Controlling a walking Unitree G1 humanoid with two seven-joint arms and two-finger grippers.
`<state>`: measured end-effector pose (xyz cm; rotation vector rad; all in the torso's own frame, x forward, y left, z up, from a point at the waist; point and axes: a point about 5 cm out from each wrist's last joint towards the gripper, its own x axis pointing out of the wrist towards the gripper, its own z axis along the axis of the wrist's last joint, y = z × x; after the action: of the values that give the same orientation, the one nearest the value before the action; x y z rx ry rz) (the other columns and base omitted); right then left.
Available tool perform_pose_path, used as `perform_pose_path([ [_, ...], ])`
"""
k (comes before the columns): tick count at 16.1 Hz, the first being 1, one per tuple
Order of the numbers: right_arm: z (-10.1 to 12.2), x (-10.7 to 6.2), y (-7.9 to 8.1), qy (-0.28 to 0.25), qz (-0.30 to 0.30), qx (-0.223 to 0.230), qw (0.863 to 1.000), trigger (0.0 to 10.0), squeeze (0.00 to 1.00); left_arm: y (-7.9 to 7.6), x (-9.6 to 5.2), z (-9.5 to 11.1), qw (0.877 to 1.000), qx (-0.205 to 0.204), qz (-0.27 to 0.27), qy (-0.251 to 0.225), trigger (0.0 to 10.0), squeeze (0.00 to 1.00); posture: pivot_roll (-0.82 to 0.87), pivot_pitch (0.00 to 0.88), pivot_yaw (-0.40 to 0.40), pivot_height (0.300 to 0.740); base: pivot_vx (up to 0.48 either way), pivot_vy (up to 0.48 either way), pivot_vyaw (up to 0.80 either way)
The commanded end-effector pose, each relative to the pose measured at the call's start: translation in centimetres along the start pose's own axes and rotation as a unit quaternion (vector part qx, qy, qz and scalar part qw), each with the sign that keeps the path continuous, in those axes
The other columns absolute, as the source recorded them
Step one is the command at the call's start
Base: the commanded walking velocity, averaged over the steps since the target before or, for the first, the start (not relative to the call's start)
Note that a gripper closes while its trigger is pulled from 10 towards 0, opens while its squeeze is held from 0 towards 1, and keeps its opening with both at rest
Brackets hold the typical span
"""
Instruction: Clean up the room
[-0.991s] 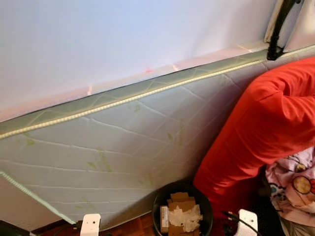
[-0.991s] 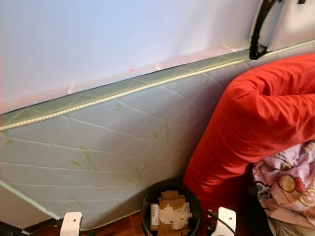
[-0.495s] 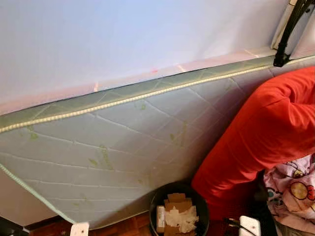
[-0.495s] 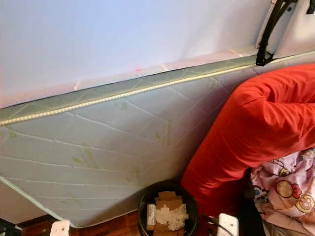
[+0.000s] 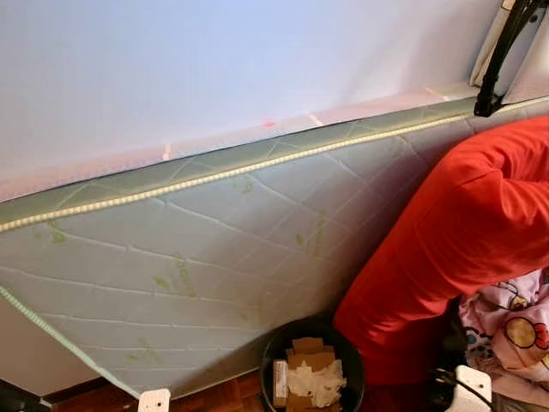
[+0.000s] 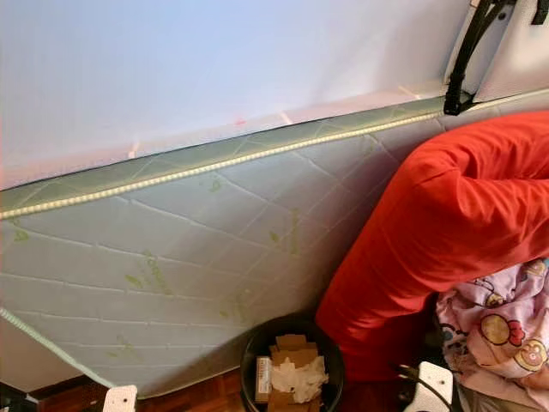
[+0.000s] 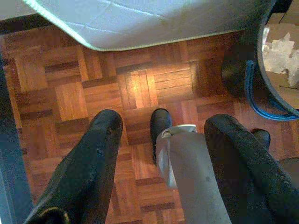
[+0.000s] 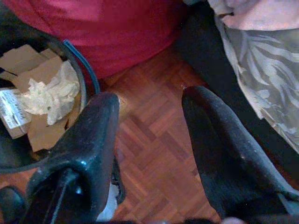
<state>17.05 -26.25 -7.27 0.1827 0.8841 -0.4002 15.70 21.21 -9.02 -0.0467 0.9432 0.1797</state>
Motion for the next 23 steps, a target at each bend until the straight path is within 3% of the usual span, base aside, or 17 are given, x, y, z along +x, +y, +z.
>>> perform_pose_path([
  [1,-0.1,0.0,-0.6,0.013,-0.002,-0.003,1.0,10.0,0.0,-0.2,0.0,0.0,1.0,-0.006,0.0,0.003,10.0,0.0,-0.08,0.0,-0.019,0.74,0.0,0.0,0.0],
  [3,0.9,0.1,-1.2,0.012,-0.001,-0.01,1.0,10.0,0.0,0.0,0.0,0.0,1.0,-0.009,0.002,0.0,10.0,0.0,-0.07,0.0,-0.008,0.74,0.0,0.0,0.0],
  [5,-1.4,-0.2,0.4,0.021,0.011,-0.006,1.0,10.0,0.0,0.3,0.0,-0.3,1.0,0.0,0.004,0.011,10.0,0.0,-0.07,0.0,0.004,0.74,0.0,0.0,-0.27],
  [7,-2.0,-0.3,0.7,0.023,0.02,-0.012,0.999,10.0,0.0,0.4,-0.1,-0.5,1.0,0.0,0.007,0.015,10.0,0.0,-0.05,0.0,0.001,0.74,0.0,0.0,-0.65],
  [10,-2.1,-0.4,-0.1,0.033,0.021,-0.023,0.999,10.0,0.0,0.7,-0.2,-0.7,1.0,-0.004,0.012,0.014,10.0,0.0,-0.02,0.0,0.002,0.74,0.0,0.0,-0.64],
  [12,-2.7,-0.5,0.7,0.032,0.027,-0.024,0.999,10.0,0.0,0.8,-0.2,-0.8,1.0,-0.003,0.012,0.013,10.0,0.0,-0.02,0.0,0.011,0.74,0.0,0.0,-0.63],
  [23,-3.0,-0.6,1.5,0.034,0.044,-0.039,0.998,10.0,0.0,1.7,-0.3,-0.6,1.0,0.025,0.009,0.014,10.0,0.0,0.0,0.0,0.048,0.74,0.0,0.0,-0.63],
])
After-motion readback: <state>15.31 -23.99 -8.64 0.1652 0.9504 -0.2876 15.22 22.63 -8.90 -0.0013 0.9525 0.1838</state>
